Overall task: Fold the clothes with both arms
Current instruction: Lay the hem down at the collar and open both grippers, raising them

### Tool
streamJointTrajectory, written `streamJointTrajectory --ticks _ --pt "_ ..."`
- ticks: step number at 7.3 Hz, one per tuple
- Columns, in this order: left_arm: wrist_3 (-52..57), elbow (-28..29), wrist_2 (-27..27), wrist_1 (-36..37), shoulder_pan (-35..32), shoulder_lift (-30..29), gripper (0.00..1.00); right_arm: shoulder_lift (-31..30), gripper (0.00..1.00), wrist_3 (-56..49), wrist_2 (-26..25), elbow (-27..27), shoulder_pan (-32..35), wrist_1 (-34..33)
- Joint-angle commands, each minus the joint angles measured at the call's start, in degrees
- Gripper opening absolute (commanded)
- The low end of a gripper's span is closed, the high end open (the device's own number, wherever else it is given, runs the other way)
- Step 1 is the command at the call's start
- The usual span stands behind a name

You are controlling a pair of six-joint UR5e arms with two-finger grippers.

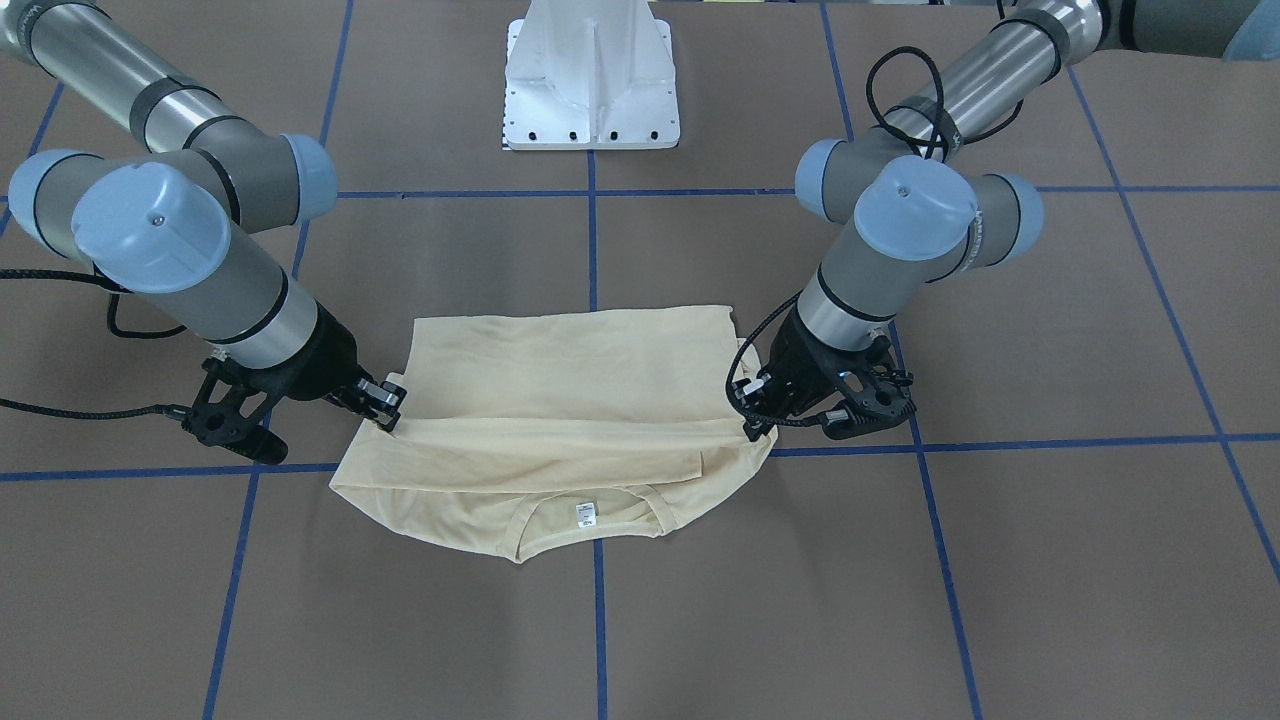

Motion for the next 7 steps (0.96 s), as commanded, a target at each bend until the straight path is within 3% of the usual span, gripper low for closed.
streamJointTrajectory --ticks 1,7 --pt "-0.2 6.3 1.5 -4.8 0.0 -1.5 0.0 0.3 0.0 0.0 -0.1 -4.9 -0.1 5.2" --pt "-0.2 7.8 1.5 -4.9 0.3 -2.2 0.0 1.2 0.0 0.1 -1.7 -7.3 -0.3 6.0"
